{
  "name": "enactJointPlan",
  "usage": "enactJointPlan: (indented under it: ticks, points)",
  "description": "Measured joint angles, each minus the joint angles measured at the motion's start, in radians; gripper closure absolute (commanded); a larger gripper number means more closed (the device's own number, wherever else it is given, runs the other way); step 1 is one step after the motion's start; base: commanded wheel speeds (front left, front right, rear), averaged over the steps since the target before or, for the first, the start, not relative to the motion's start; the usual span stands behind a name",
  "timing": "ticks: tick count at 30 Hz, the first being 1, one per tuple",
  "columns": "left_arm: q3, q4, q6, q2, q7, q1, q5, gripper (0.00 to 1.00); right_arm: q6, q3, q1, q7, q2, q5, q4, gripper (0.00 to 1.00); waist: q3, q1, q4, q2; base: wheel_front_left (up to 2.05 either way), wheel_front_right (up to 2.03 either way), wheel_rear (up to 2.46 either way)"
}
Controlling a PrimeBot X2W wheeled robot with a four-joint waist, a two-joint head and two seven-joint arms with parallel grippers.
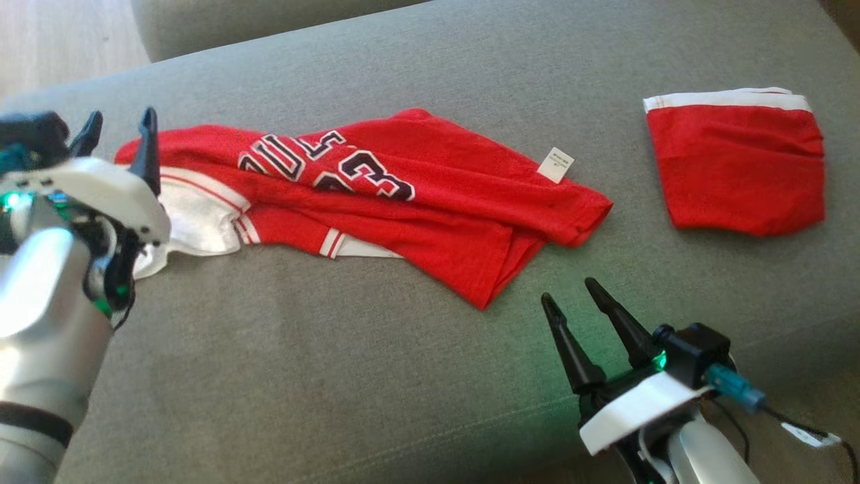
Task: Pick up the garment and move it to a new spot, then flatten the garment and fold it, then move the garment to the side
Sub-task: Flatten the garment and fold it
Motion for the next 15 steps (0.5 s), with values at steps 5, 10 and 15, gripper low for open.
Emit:
enactJointPlan:
  ticks: [5, 10, 15]
  points:
    - [-0.005, -0.061, 0.055, -0.002, -0.059, 0.056, 0.042, 0.00, 0.000, 0.001, -0.054, 0.000, -0.001, 0.081, 0.102, 0.00, 0.000, 0.0000, 0.023, 0.0000, 0.00, 0.00, 0.00]
    - [0.022, -0.281, 0.128, -0.031, -0.067, 0.205, 0.122, 0.00, 0.000, -0.001, -0.158, 0.000, -0.006, 0.164, 0.276, 0.00, -0.002, 0.0000, 0.071, 0.0000, 0.00, 0.00, 0.00]
    - [0.055, -0.514, 0.180, -0.069, -0.070, 0.380, 0.223, 0.00, 0.000, 0.004, -0.280, 0.000, -0.008, 0.234, 0.432, 0.00, 0.002, -0.0001, 0.126, 0.0000, 0.00, 0.00, 0.00]
